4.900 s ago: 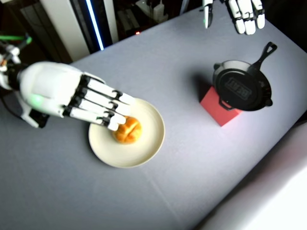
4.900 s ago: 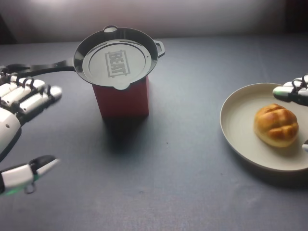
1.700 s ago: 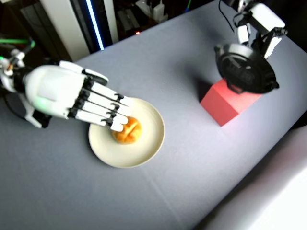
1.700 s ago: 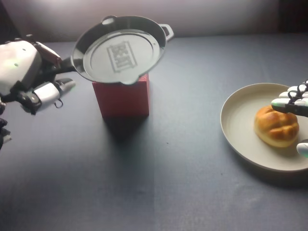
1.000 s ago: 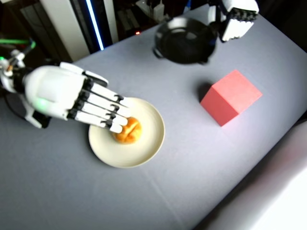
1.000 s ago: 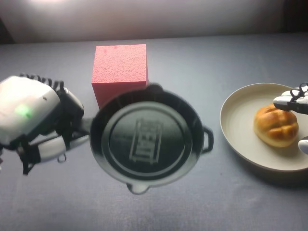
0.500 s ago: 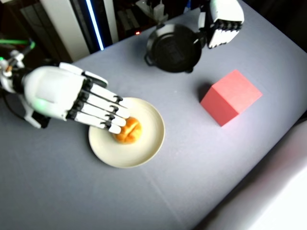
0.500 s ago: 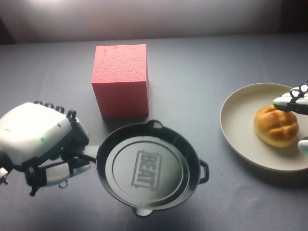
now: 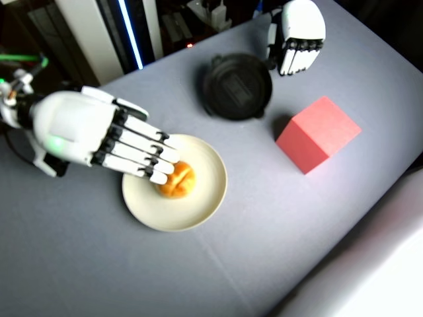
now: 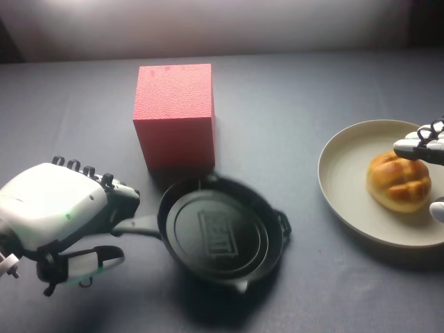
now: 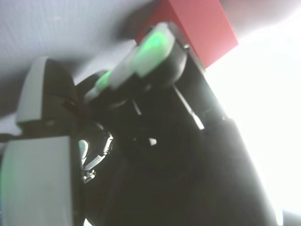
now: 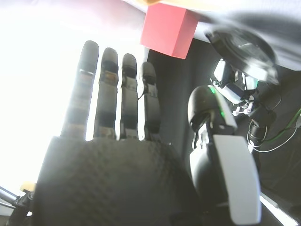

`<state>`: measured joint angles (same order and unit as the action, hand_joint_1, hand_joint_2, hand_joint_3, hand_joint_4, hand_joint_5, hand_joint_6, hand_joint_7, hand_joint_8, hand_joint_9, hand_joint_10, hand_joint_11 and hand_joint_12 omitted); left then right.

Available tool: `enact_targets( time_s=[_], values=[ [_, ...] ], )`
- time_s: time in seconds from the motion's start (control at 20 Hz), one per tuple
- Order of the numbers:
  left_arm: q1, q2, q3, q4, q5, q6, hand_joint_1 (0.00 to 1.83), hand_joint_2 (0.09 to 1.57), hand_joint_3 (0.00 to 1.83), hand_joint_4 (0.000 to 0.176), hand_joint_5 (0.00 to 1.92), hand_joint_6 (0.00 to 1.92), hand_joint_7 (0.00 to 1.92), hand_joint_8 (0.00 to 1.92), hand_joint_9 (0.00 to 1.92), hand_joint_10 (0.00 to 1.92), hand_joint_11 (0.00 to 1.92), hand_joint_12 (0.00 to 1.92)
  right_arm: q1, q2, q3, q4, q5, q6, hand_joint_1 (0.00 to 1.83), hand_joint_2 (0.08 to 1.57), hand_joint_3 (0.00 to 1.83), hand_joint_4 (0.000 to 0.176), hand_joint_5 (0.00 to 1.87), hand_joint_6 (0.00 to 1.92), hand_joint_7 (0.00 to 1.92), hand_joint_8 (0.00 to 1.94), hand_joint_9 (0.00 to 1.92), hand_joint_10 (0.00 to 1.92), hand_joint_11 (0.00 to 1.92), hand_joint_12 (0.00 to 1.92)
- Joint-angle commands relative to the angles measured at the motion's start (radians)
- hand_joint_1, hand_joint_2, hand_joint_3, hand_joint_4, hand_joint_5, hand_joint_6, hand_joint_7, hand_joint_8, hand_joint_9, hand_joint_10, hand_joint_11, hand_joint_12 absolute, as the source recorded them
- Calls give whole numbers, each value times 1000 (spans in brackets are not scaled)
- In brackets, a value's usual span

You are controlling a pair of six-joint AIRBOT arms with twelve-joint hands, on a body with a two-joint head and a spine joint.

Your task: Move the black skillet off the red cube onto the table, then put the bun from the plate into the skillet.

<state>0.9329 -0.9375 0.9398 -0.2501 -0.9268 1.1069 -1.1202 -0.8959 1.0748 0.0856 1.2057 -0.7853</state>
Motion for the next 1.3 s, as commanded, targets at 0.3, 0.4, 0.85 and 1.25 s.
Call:
enact_targets(
  time_s=[0.3, 0.4, 0.85, 1.25],
  values=[
    [-1, 17, -10, 11, -109, 5, 986, 1164, 0, 137, 860, 1192, 509, 1735, 518, 1893, 506, 1921, -1, 1, 4, 18, 115, 7, 401, 1363, 0, 0, 422, 3, 427, 1, 415, 2, 188, 624],
    [1, 18, -13, 11, -118, 5, 974, 1170, 2, 146, 848, 1207, 470, 1664, 514, 1772, 488, 1921, -1, 1, 3, 18, 115, 7, 337, 1353, 0, 0, 421, 0, 426, 0, 420, 0, 177, 674],
    [16, 63, -50, 5, -224, 6, 632, 1088, 0, 21, 526, 7, 561, 23, 478, 58, 0, 1033, 12, 1, 14, 18, 104, 7, 379, 1318, 0, 0, 410, 0, 411, 0, 420, 2, 227, 599],
    [42, 109, -106, 39, -364, 6, 567, 970, 0, 77, 477, 4, 516, 10, 522, 19, 119, 1082, 157, -43, 106, -15, -102, -5, 1029, 924, 0, 32, 399, 0, 424, 0, 406, 2, 90, 924]
  ],
)
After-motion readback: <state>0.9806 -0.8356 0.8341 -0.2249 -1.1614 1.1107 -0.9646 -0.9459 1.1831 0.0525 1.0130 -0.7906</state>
